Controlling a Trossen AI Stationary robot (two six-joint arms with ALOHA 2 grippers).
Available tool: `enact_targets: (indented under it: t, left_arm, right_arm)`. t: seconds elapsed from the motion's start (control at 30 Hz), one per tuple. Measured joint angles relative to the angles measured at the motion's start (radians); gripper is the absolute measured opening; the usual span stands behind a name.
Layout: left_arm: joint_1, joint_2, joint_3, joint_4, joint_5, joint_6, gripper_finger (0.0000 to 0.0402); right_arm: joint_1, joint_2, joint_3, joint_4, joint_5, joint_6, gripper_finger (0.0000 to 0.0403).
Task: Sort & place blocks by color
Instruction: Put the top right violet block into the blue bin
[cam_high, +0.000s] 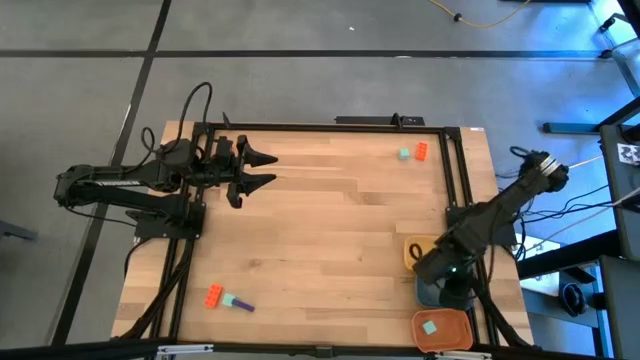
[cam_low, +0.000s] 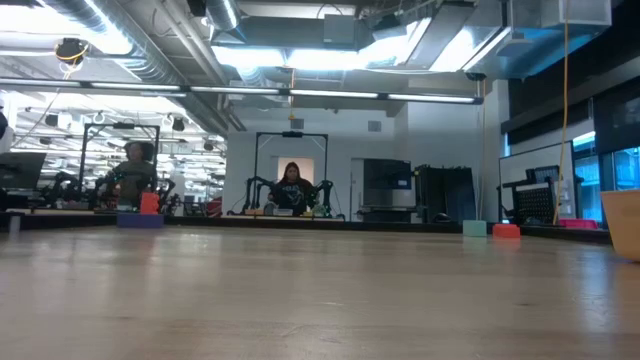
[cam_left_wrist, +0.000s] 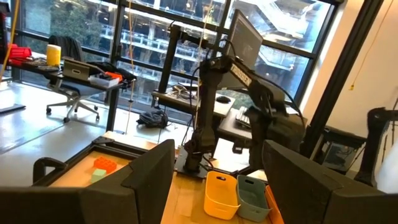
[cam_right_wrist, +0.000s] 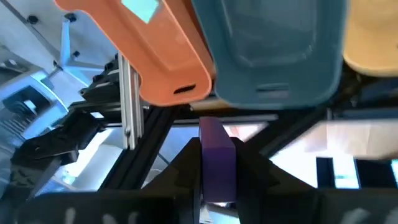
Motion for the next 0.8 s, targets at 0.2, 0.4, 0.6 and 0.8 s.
enact_targets:
  t: [0.2,0.4,0.6,0.8]
  left_arm:
    - [0.0,0.0,0.0,0.0,0.0,0.0,0.0235]
    - [0.0,0.0,0.0,0.0,0.0,0.0,0.0235]
    - [0.0,0.0,0.0,0.0,0.0,0.0,0.0235]
    - [0.0,0.0,0.0,0.0,0.0,0.0,0.0235]
  right_arm:
    - [0.0,0.157,0.016,-0.059,-0.009,-0.164,0.0059]
    - [-0.001,0.27,0.017,-0.078,0.028,-0.248,0.0059]
    - [-0.002,0.34,0.017,-0.067,0.109,-0.262,0.0059]
    - [-0.002,0.386,0.015,-0.04,0.106,-0.28,0.0059]
